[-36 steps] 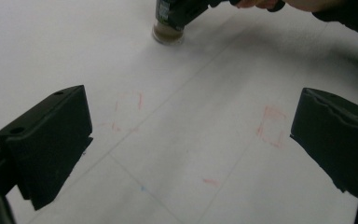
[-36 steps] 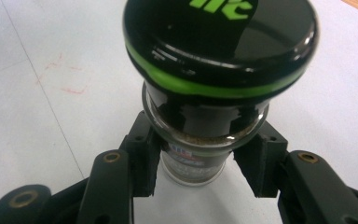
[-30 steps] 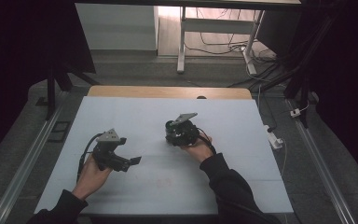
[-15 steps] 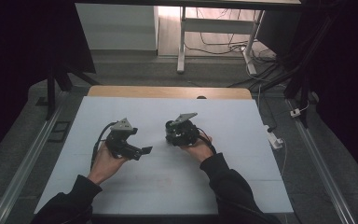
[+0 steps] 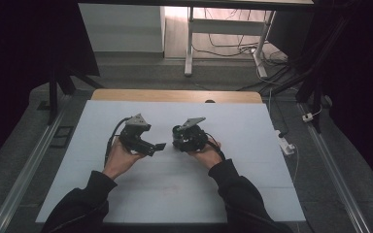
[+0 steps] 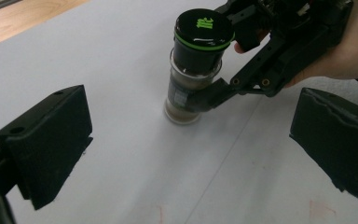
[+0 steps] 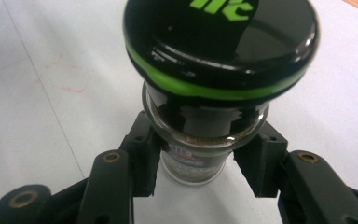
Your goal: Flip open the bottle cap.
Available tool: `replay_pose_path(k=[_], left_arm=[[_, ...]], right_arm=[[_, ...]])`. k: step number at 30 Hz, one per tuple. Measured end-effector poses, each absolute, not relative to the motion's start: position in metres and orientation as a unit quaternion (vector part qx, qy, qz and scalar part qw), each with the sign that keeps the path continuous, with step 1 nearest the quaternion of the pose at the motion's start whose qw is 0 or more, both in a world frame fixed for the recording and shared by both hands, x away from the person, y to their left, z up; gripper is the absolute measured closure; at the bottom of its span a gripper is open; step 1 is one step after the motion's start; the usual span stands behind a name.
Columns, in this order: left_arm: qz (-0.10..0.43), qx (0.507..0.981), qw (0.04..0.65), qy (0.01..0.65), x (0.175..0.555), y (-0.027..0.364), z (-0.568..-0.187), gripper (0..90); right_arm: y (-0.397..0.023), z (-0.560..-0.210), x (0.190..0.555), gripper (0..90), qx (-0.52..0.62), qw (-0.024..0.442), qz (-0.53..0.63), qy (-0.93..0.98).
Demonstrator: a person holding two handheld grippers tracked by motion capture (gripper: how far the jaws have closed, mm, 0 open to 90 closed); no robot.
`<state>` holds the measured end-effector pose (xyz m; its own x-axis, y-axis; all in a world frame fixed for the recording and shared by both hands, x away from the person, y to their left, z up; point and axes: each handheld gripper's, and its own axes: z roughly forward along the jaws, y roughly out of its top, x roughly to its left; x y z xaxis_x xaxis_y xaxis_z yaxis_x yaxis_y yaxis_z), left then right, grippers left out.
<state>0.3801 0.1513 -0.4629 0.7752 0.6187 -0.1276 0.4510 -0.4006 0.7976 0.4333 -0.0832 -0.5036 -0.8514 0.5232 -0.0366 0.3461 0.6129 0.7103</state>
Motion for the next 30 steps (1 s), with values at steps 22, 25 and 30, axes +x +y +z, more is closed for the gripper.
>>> replay_pose_path(k=[22, 25, 30], left_arm=[[0.085, 0.864, 0.410, 0.280, 0.394, 0.120, -0.471, 71.4], [0.082, 0.868, 0.404, 0.278, 0.394, 0.115, -0.472, 83.9], [0.089, 0.871, 0.396, 0.277, 0.395, 0.106, -0.474, 88.5]], right_arm=[[-0.083, -0.504, 0.433, 52.1, 0.243, 0.122, 0.365, 0.890], [-0.083, -0.504, 0.433, 52.1, 0.243, 0.122, 0.366, 0.890], [-0.083, -0.504, 0.433, 52.2, 0.244, 0.123, 0.365, 0.890]])
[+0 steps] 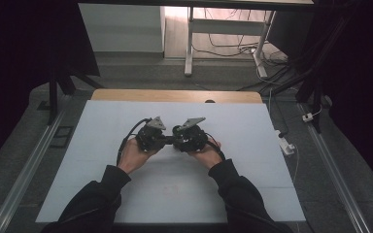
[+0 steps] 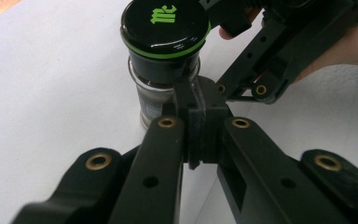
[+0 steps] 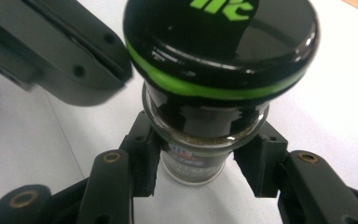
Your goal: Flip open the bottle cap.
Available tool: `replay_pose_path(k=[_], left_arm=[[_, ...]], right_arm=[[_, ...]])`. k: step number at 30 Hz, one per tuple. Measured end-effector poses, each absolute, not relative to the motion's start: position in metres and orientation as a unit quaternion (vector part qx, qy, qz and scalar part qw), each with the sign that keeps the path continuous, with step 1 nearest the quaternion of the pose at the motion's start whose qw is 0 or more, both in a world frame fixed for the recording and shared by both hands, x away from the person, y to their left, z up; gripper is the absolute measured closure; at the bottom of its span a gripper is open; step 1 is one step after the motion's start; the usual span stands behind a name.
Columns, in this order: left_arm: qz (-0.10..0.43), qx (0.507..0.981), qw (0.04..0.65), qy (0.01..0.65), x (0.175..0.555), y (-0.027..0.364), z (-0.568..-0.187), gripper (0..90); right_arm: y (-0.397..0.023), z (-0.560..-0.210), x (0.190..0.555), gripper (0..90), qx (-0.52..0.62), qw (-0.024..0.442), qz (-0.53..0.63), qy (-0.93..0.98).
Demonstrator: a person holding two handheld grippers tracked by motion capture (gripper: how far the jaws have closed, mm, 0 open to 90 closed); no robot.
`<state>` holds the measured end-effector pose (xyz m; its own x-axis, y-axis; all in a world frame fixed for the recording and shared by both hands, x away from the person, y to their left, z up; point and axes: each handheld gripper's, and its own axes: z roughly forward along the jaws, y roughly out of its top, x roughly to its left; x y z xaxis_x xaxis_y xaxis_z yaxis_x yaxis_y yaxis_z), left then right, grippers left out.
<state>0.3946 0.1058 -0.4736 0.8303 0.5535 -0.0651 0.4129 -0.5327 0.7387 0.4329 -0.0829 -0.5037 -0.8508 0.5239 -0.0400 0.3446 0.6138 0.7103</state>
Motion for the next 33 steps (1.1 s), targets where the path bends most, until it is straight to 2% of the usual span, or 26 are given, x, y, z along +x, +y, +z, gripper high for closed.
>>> replay_pose_path(k=[33], left_arm=[[0.087, 0.863, 0.405, 0.288, 0.393, 0.105, -0.464, 88.6]], right_arm=[[-0.083, -0.504, 0.433, 52.1, 0.245, 0.121, 0.366, 0.890]])
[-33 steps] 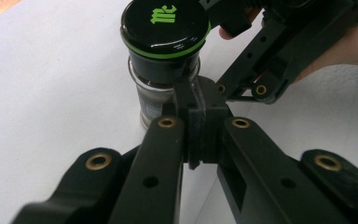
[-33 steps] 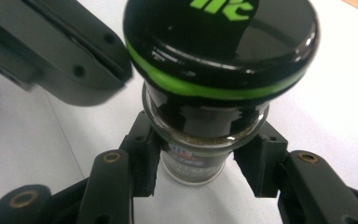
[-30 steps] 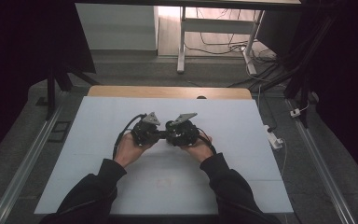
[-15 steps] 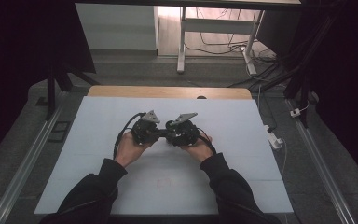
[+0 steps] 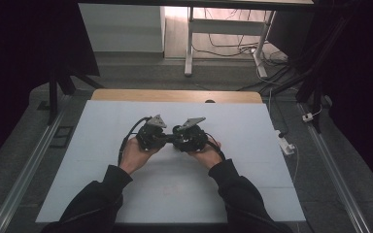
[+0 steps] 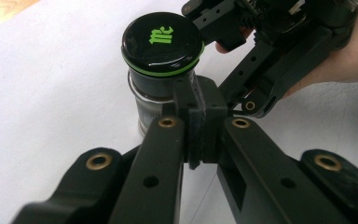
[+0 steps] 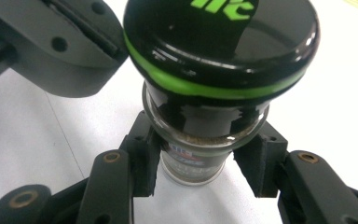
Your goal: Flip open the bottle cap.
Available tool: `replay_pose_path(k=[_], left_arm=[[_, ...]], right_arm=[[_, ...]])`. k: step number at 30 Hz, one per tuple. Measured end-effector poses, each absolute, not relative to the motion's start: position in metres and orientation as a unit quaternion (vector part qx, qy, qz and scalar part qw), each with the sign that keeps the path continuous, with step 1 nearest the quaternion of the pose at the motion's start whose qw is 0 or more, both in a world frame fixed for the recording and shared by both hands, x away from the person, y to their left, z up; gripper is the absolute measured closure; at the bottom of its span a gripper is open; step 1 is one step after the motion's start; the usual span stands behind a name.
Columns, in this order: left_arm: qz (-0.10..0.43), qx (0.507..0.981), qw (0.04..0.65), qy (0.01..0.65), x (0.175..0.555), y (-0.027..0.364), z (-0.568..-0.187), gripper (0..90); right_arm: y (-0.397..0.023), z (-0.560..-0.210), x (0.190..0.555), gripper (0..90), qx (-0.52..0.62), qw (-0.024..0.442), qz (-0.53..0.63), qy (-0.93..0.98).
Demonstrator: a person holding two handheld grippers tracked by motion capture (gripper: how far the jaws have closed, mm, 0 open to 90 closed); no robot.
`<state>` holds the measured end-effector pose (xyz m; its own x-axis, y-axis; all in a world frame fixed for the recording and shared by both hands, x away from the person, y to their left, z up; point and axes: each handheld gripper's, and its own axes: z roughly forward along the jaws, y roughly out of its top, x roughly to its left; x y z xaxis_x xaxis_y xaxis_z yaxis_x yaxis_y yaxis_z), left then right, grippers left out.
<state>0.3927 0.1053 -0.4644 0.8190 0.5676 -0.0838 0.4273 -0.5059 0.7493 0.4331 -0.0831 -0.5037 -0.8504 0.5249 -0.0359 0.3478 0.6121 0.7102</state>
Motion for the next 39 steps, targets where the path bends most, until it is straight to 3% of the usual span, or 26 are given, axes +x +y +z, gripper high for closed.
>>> replay_pose_path(k=[39], left_arm=[[0.091, 0.838, 0.435, 0.317, 0.3994, 0.1148, -0.4559, 88.8]], right_arm=[[-0.0825, -0.5037, 0.4328, 52.4, 0.247, 0.123, 0.363, 0.890]])
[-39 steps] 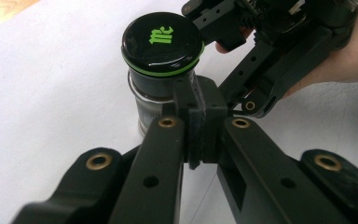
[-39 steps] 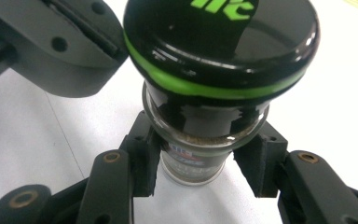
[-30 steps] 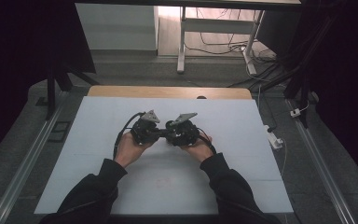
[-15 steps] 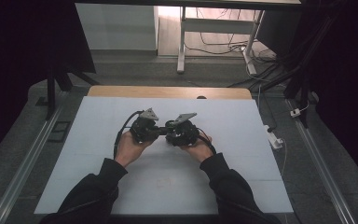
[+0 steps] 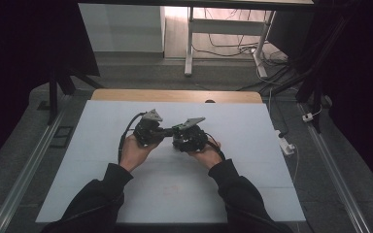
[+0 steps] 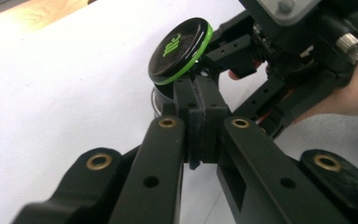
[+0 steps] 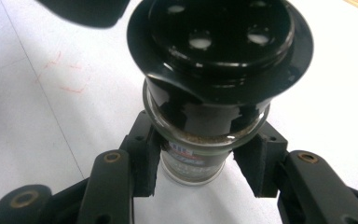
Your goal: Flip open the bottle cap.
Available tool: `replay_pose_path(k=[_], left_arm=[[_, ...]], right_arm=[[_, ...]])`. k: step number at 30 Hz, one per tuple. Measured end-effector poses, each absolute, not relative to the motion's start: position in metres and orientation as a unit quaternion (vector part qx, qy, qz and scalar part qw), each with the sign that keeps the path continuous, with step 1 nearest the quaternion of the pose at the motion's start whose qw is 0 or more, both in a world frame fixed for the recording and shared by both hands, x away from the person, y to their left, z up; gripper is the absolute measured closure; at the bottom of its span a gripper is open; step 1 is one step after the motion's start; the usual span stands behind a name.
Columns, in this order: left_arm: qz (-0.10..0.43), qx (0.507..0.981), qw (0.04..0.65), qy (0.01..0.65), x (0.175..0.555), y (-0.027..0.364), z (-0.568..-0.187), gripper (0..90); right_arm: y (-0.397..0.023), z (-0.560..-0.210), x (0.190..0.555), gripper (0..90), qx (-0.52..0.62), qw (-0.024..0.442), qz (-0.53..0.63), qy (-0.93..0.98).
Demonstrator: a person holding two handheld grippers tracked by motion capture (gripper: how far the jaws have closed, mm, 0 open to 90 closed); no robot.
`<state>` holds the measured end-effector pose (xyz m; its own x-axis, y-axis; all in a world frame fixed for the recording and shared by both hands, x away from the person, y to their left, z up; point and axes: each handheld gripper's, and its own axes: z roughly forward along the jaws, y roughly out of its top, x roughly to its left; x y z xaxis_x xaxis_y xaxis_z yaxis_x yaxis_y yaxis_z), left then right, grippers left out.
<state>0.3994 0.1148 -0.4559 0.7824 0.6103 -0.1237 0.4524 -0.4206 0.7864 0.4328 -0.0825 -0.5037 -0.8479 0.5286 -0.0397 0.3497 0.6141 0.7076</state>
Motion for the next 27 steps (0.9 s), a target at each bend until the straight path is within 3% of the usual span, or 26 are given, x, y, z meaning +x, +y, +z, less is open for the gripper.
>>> replay_pose_path(k=[9, 21, 25, 27], left_arm=[[0.106, 0.819, 0.444, 0.347, 0.407, 0.126, -0.456, 88.7], [0.101, 0.825, 0.438, 0.342, 0.405, 0.127, -0.458, 87.0], [0.101, 0.828, 0.435, 0.339, 0.403, 0.128, -0.457, 84.2], [0.101, 0.829, 0.434, 0.337, 0.401, 0.129, -0.456, 80.5]], right_arm=[[-0.081, -0.503, 0.431, 52.3, 0.237, 0.131, 0.360, 0.893], [-0.082, -0.504, 0.432, 51.9, 0.242, 0.128, 0.362, 0.891], [-0.081, -0.503, 0.431, 48.9, 0.243, 0.132, 0.359, 0.892], [-0.081, -0.501, 0.430, 43.2, 0.246, 0.131, 0.366, 0.888]])
